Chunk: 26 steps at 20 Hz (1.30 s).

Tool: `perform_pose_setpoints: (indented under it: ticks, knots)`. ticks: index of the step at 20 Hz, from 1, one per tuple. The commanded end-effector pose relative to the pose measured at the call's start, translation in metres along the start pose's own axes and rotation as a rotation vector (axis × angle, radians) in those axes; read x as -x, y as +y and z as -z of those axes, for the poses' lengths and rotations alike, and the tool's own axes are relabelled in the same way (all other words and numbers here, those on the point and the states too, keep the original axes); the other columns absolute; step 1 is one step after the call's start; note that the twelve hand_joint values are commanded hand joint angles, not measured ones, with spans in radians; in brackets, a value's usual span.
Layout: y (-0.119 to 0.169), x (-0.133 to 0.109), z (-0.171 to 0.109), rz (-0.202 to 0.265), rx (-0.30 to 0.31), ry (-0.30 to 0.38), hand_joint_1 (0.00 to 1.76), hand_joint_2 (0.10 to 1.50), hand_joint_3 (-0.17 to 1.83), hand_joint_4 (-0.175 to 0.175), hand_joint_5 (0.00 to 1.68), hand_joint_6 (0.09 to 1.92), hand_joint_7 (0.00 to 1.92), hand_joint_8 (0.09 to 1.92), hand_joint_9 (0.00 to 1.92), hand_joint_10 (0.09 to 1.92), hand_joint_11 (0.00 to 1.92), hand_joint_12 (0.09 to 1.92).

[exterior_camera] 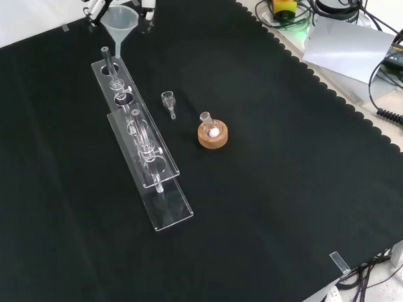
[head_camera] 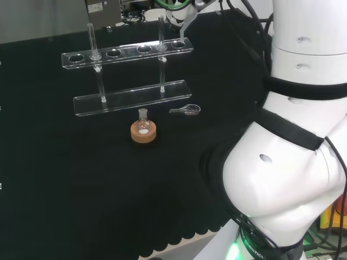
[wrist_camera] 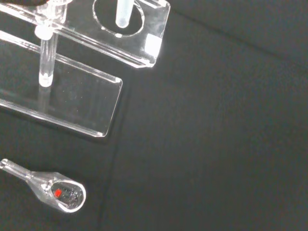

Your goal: Put the funnel back on the funnel stand.

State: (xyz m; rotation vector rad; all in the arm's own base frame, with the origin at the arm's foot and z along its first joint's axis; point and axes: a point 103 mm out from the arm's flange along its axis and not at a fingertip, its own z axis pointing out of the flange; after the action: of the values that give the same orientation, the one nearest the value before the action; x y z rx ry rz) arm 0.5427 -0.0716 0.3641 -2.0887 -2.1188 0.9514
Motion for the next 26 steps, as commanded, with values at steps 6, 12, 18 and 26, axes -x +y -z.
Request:
perform_pose_setpoints:
  ticks: [6,12,18,26]
  knots:
    - [0.028,0.006,-0.006,0.001,0.003,0.012,0.69,0.83,0.50,-0.018,0.63,0.79,0.55,0.61,1.02,0.40,0.69,1.16]
    - [0.040,0.005,-0.013,0.018,-0.008,0.017,0.69,0.83,0.50,-0.019,0.63,0.79,0.55,0.62,1.02,0.39,0.70,1.16]
    - [0.046,0.004,-0.016,0.030,-0.021,0.015,0.69,0.83,0.50,-0.019,0.63,0.79,0.56,0.62,1.02,0.39,0.70,1.16]
    - [0.056,-0.007,-0.026,0.044,-0.046,0.018,0.69,0.83,0.50,-0.021,0.63,0.79,0.55,0.62,1.02,0.39,0.70,1.16]
